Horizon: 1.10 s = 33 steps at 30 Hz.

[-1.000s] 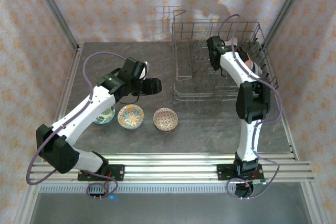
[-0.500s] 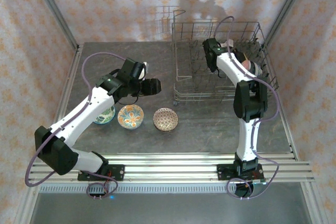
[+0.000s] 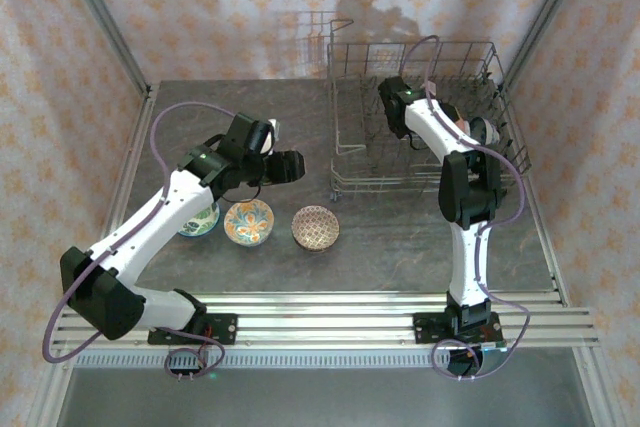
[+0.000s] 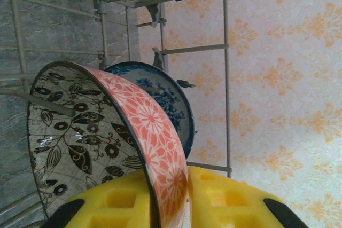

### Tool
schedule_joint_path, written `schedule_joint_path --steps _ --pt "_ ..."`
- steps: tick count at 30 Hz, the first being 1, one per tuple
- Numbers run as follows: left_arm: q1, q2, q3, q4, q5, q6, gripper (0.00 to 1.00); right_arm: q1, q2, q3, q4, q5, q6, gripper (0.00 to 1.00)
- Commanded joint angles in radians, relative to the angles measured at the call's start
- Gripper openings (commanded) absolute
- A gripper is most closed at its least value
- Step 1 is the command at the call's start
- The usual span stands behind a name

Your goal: Load the bowls into the dish rack

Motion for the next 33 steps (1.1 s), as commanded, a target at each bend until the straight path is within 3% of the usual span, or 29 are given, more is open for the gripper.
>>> schedule_joint_path --steps 1,3,11,16,22,26,33 --pt "0.011 -0.035 -0.015 0.009 -0.017 -0.020 0.67 0.001 0.023 0.037 -0.047 -0.018 0.036 0.25" --pt "0.012 -0.037 -0.016 0.011 -0.015 -0.023 0.67 -0.002 0.034 0.050 -0.071 -0.047 0.051 0.26" --pt "0.010 -0.019 -0.005 0.021 0.013 -0.027 0.67 -0.006 0.021 0.079 -0.143 -0.147 0.095 0.46" --pt "0.010 0.008 0.063 0.008 0.013 -0.004 0.67 -0.009 -0.060 0.117 -0.185 -0.211 0.136 0.64" --pt "0.010 0.083 0.170 0.026 0.034 0.008 0.67 -0.005 -0.198 0.144 -0.266 -0.335 0.200 0.68" --pt "0.007 0.142 0.251 0.062 0.066 0.008 0.68 -0.004 -0.326 0.059 -0.277 -0.451 0.242 0.72" --pt "-0.010 0.293 0.400 0.141 0.101 0.008 0.72 -0.006 -0.606 -0.239 -0.206 -0.653 0.336 0.73"
